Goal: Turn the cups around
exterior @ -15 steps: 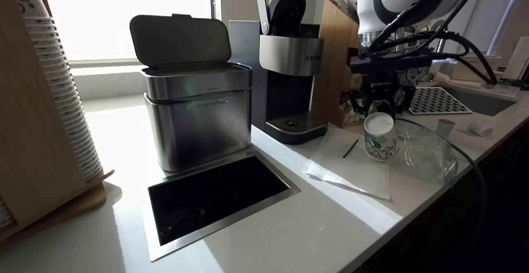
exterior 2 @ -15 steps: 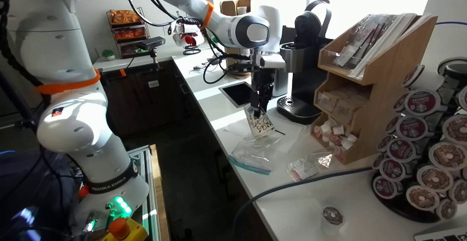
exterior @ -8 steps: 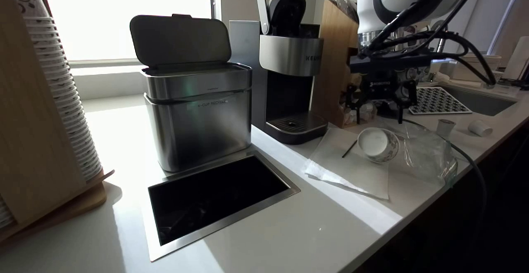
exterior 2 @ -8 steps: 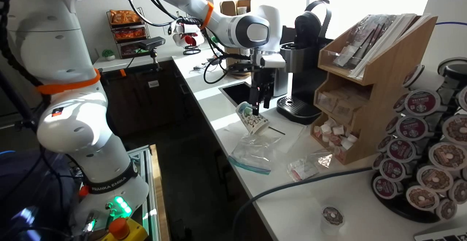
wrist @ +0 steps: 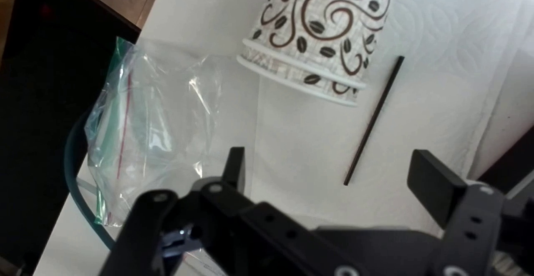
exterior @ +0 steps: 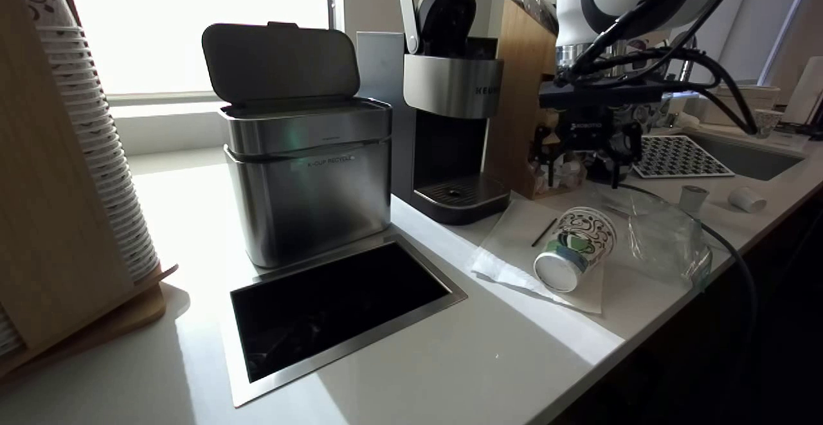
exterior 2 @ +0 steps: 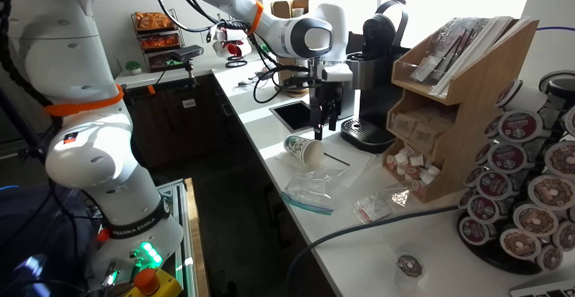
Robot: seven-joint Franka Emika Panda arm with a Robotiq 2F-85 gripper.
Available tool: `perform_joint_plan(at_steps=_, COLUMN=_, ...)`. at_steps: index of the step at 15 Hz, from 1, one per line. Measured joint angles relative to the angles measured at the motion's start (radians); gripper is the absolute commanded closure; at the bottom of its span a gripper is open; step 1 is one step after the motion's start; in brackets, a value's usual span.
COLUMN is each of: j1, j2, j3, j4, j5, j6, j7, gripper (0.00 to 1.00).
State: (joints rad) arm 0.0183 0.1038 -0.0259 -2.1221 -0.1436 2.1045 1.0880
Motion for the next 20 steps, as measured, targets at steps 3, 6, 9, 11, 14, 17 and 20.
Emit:
perform_joint_plan(at_steps=3, j1=-0.008, j2=-0.006, j3=-0.001, j4=0.000, j5=0.092, j6=0.039, j7=-0.040, gripper=0.00)
perform_joint_plan(at_steps=6, j1=-0.022, j2=-0.019, j3=-0.002, j4=-0.001, j5=0.285, j6=0.052, j7=-0.190, gripper=0.00)
perform_joint_plan(at_steps=9, j1=-0.040, j2=-0.031, j3=-0.003, j4=-0.006, j5=0.453, j6=0.046, j7=-0.356, gripper=0.00)
perform_joint_plan(at_steps=11, j1=-0.050, j2=-0.038, j3=-0.010, j4=-0.007, j5=0.518, j6=0.019, j7=-0.449, gripper=0.00)
perform_joint_plan(at_steps=14, j1=-0.067, j2=-0.053, j3=-0.021, j4=-0.007, j5=0.565, j6=-0.044, j7=-0.569, gripper=0.00)
perform_joint_plan(at_steps=17, j1=-0.077, j2=-0.059, j3=-0.035, j4=-0.006, j5=0.587, j6=-0.114, j7=-0.665, gripper=0.00)
perform_joint_plan(at_steps=20, j1=-0.084, j2=-0.059, j3=-0.042, j4=-0.006, j5=0.588, j6=-0.159, j7=-0.723, gripper=0.00)
